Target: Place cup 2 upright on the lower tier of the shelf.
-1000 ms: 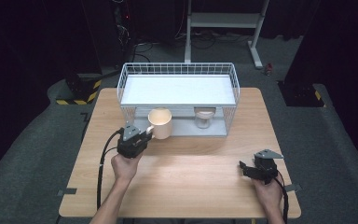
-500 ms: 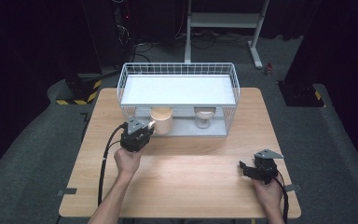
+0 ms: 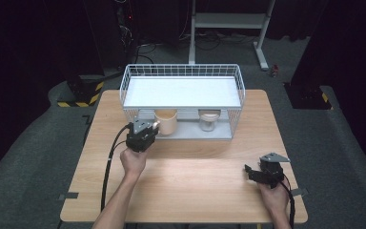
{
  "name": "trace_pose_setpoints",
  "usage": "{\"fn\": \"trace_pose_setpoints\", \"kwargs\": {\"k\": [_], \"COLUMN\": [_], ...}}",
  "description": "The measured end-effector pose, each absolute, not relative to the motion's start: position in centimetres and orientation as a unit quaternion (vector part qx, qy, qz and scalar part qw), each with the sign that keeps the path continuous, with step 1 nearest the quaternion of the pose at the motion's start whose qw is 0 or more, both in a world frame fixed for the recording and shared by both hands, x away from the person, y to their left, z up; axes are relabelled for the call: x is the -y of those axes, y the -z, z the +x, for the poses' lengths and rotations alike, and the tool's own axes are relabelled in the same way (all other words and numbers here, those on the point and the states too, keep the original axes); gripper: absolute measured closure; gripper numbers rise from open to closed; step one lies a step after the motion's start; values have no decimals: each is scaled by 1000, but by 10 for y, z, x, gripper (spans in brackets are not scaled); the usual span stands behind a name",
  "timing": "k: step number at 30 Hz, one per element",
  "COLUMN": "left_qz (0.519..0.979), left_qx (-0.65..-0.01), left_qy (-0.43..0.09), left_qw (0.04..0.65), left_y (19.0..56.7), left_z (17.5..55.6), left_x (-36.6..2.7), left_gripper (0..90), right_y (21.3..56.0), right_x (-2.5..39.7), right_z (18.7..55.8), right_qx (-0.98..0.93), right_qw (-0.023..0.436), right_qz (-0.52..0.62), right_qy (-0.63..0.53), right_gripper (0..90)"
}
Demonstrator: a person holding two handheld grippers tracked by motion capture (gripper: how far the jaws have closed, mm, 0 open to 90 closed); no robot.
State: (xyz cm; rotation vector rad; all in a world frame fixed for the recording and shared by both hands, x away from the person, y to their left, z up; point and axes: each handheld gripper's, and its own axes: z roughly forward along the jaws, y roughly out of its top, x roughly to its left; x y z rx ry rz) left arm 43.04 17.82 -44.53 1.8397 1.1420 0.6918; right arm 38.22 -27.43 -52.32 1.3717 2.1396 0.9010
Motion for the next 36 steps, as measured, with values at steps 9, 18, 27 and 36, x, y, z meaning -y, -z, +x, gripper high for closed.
{"fn": "trace_pose_setpoints", "kwargs": {"k": [9, 18, 27, 36], "left_qz": [729, 730, 728, 731], "left_qx": [-463, -464, -471, -476], "left_qy": [-284, -294, -294, -293], "left_qw": [417, 406, 402, 391], "left_y": [452, 461, 468, 475], "left_z": [439, 446, 453, 460], "left_x": [-173, -169, -165, -165], "left_gripper": [803, 803, 804, 803], "right_y": [523, 523, 523, 523], "right_x": [274, 274, 274, 274], "right_z": [382, 382, 382, 382], "right_qx": [-774, -774, -774, -774], "right_qw": [221, 221, 221, 221], "right_qz": [496, 496, 496, 496], "right_qy": [-326, -326, -326, -326], "right_gripper": [274, 274, 274, 274]}}
